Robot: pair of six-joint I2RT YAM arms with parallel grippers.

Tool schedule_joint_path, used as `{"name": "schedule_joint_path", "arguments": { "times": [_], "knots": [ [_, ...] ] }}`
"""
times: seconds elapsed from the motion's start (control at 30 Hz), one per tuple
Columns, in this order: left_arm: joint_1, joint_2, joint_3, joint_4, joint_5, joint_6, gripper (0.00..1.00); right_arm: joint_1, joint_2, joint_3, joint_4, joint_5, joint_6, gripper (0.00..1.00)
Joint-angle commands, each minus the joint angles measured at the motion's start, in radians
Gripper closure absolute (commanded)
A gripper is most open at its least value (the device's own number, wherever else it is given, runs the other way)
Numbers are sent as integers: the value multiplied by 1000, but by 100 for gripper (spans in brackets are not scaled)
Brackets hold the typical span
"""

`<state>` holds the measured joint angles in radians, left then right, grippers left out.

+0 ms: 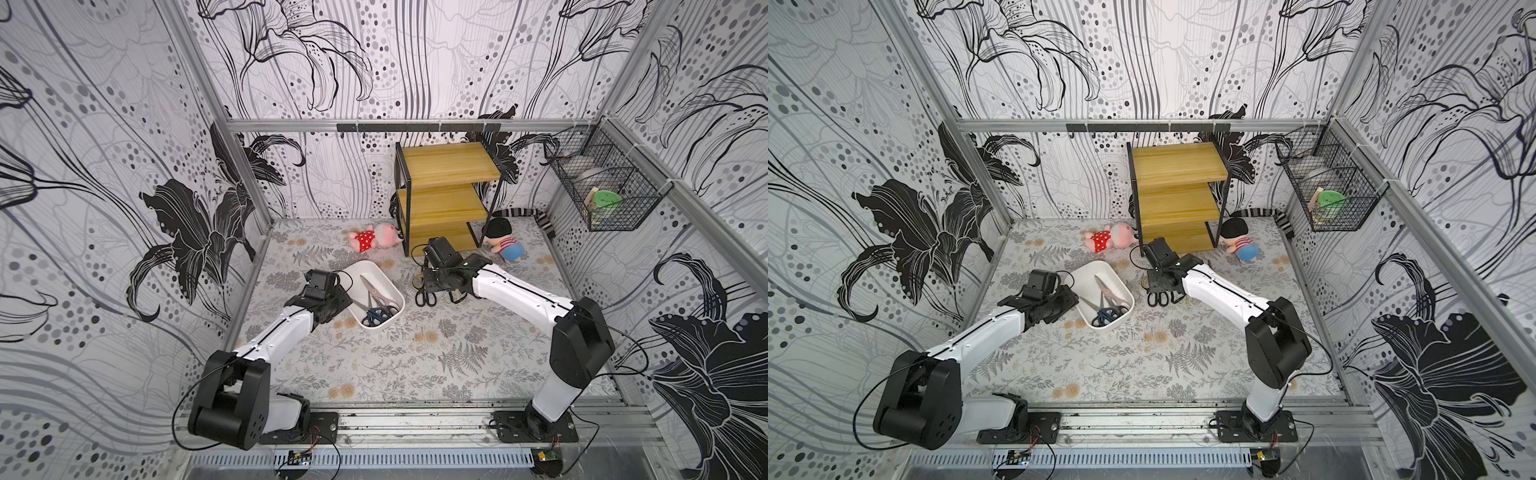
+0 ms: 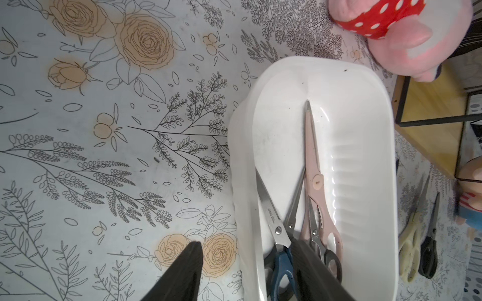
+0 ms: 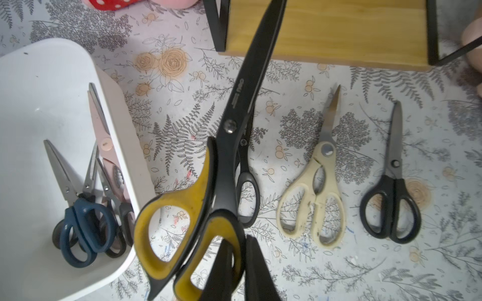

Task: Take the scissors out of the storage box
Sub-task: Pick up the storage box at the center of the board.

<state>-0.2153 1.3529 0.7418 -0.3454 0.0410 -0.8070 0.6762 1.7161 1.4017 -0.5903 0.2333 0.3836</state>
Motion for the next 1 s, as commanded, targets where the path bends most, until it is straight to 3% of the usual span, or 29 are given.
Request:
{"name": "schedule_joint_path", "arguments": {
  "times": [0.0,0.67,0.87,0.97],
  "knots": [
    [-2,34,35,35,-18,18,46,-7,-44,-18,15,64,6,100],
    [-7,122,74,55,-26,23,64,-15,-60,-35,-2,83,-37,100],
    [-15,145,73,65,-20,16,78,-15,-63,-40,-5,84,-45,100],
    [-16,147,73,69,-18,13,89,-15,-62,-44,-5,83,-46,100]
  ]
}}
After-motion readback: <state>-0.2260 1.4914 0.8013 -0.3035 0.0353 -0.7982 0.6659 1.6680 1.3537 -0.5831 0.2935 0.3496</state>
